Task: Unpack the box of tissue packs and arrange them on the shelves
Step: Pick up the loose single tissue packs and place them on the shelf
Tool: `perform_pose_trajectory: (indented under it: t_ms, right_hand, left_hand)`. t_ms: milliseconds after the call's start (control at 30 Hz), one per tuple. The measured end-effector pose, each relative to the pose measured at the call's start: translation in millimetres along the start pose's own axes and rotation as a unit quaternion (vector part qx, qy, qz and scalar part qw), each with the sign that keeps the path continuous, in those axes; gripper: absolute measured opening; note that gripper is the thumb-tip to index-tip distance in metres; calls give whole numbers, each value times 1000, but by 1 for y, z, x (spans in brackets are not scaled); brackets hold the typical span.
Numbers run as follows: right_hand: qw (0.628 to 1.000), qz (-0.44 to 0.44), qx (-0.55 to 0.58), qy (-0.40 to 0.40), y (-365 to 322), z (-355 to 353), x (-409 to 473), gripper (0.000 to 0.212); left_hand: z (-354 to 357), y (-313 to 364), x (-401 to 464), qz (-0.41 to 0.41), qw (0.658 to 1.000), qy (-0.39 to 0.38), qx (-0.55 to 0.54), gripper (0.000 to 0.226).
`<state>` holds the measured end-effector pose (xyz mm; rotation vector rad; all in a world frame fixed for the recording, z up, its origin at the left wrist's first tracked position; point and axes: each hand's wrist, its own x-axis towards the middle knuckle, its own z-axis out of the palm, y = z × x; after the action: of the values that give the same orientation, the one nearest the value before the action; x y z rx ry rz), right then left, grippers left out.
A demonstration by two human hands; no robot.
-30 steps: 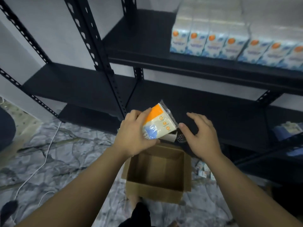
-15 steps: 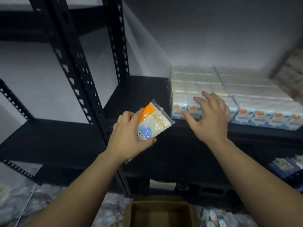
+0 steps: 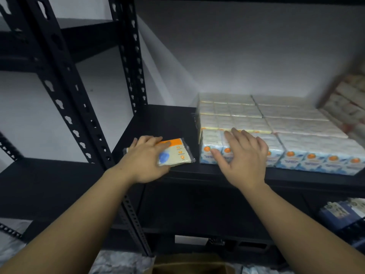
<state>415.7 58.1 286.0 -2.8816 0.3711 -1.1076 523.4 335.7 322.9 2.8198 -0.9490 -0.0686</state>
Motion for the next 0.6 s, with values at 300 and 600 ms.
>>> perform_pose_trajectory:
  t_ms: [300, 600]
  right_hand:
    - [1000, -6, -5, 8, 3, 5, -1, 64]
    - [999, -8, 6, 37, 3, 9, -1, 62]
  left_hand:
    - [25, 19, 14, -48, 996, 31, 62, 92]
    - [19, -8, 64, -34, 997, 21, 69, 83]
